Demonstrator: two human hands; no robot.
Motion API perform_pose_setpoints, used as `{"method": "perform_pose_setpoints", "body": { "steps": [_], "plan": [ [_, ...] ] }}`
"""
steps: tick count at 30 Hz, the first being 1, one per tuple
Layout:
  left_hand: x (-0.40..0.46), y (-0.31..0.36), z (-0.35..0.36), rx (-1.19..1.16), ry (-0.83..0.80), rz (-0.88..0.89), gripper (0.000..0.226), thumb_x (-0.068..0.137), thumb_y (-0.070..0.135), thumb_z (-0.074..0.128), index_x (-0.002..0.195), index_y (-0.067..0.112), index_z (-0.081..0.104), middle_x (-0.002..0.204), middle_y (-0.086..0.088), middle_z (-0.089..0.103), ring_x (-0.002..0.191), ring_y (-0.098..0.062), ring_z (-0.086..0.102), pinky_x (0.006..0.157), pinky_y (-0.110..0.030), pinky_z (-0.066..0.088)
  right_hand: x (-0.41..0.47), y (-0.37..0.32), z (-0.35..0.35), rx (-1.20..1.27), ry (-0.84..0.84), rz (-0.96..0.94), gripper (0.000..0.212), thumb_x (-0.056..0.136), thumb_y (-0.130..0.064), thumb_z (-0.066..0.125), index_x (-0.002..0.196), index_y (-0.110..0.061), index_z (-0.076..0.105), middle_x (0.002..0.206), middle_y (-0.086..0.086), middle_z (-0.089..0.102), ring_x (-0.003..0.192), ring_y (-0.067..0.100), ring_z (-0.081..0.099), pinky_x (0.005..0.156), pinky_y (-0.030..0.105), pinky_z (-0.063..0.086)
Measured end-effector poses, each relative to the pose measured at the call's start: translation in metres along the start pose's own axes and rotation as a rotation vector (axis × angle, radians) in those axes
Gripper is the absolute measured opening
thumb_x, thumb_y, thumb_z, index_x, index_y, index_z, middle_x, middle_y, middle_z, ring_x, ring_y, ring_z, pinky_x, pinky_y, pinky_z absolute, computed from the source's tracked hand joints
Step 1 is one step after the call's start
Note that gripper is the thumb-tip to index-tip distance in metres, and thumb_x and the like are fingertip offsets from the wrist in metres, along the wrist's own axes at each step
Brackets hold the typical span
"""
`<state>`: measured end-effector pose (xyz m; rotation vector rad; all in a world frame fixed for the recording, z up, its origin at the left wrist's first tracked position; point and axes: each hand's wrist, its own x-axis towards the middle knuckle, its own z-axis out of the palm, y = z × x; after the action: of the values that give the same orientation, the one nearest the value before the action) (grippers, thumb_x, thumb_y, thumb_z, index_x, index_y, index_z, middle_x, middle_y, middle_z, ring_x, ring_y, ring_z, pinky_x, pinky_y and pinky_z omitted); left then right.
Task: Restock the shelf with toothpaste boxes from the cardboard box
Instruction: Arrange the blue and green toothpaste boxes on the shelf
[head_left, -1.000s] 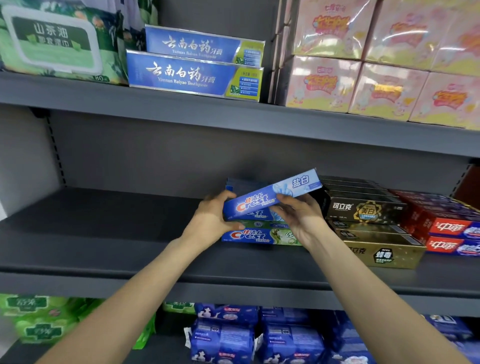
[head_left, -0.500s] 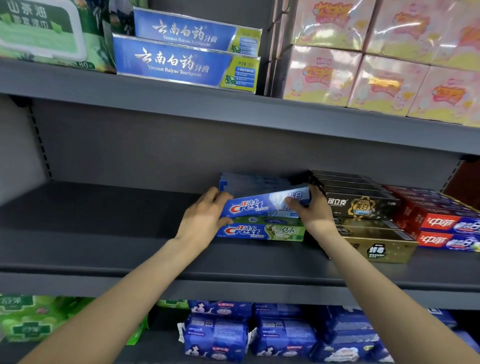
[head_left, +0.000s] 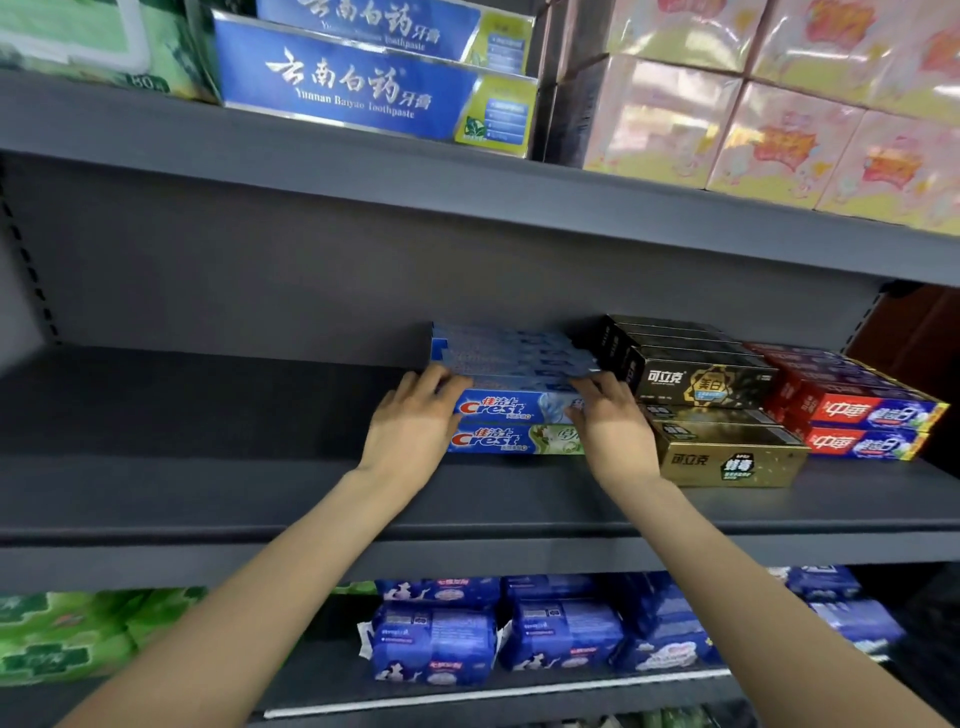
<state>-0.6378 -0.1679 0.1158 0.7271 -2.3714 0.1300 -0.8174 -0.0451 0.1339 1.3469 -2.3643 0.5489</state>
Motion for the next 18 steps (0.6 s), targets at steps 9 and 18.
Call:
{"method": "perform_pose_setpoints", "body": {
  "steps": [9, 18],
  "plan": [
    [-0.016, 0.02, -0.052, 0.112, -0.084, -0.079, 0.04, 0.094, 0.019, 0.048, 0.134, 0.018, 0.044, 0.133, -0.004, 0.047, 0.121, -0.023, 0.044, 0.093, -0.035, 0.04, -0.031, -0.046, -0.031, 0.32, -0.015, -0.113, 0.03, 0.089, -0.004, 0.052, 0.117, -0.008, 0.062, 0.127, 0.008, 0.051, 0.118, 0.023, 0.049, 0.093, 0.026, 0.039],
    [-0.146, 0.029, -0.134, 0.144, -0.188, -0.077, 0.02, 0.094, 0.019, 0.046, 0.109, 0.015, 0.058, 0.106, -0.008, 0.065, 0.103, -0.03, 0.059, 0.081, -0.036, 0.043, -0.143, -0.132, -0.061, 0.546, -0.229, -0.325, 0.028, 0.089, -0.006, 0.053, 0.114, -0.011, 0.064, 0.113, 0.006, 0.057, 0.11, 0.018, 0.052, 0.09, 0.016, 0.033]
  ]
}}
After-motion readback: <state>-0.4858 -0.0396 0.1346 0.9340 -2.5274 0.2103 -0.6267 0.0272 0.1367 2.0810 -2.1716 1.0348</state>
